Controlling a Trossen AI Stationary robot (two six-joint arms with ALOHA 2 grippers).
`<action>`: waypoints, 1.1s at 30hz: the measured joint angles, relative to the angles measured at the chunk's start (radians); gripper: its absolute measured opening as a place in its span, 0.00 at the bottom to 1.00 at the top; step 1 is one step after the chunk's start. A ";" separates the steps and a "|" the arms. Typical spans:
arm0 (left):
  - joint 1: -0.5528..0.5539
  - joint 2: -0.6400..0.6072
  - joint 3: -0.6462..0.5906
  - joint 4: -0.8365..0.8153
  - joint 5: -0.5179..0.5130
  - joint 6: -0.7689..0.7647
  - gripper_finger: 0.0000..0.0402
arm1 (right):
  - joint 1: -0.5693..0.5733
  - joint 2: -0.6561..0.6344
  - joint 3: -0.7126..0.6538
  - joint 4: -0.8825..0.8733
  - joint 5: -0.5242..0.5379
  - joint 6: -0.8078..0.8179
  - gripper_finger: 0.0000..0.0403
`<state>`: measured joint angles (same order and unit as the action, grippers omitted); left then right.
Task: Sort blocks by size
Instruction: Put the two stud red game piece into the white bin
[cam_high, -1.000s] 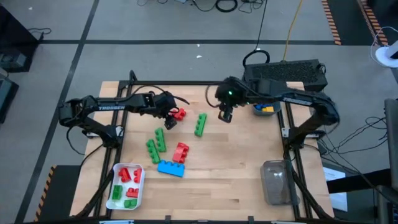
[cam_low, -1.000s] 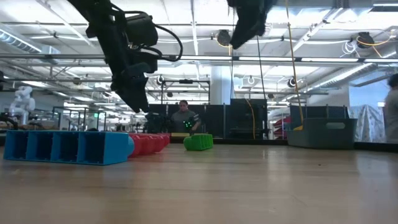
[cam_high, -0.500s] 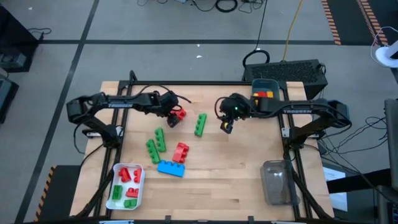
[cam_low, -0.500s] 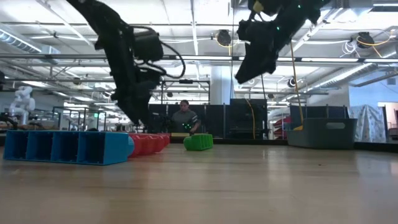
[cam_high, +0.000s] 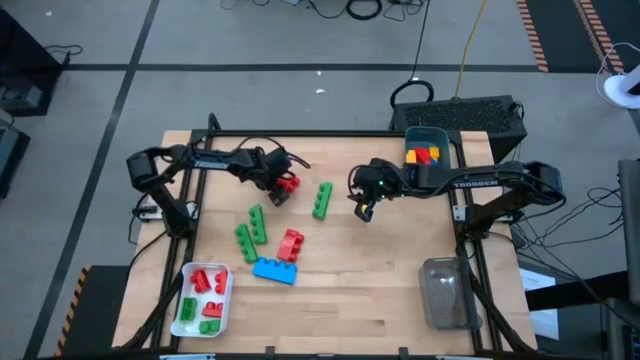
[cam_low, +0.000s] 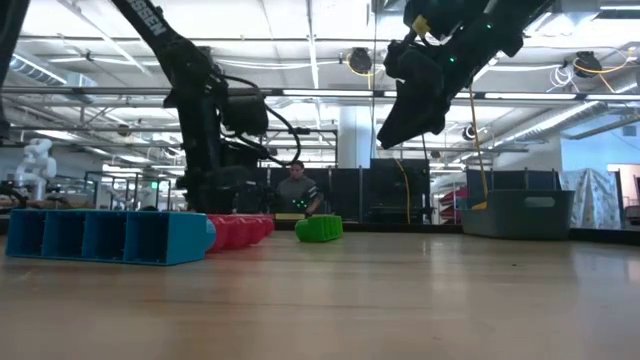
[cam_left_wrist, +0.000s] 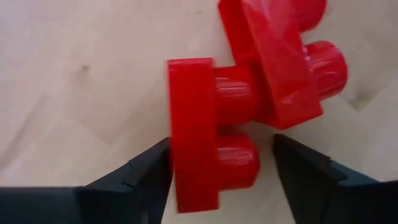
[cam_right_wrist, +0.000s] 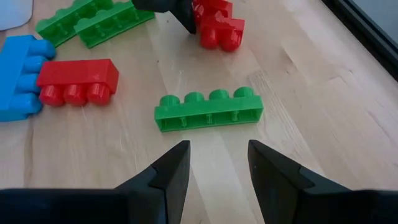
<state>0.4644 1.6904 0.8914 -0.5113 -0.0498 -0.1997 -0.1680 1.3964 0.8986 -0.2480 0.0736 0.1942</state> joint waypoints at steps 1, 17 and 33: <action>0.000 0.004 0.001 0.007 0.005 0.000 0.59 | 0.000 0.000 0.000 0.000 0.000 0.000 0.37; 0.000 0.005 0.000 0.012 0.015 0.026 0.30 | 0.027 0.000 0.000 0.021 0.004 0.000 0.37; -0.094 -0.277 -0.004 -0.256 0.015 -0.050 0.28 | 0.046 0.056 0.001 0.131 0.002 -0.009 0.37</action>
<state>0.3700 1.4138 0.8871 -0.7675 -0.0349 -0.2497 -0.1219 1.4519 0.8993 -0.1169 0.0758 0.1850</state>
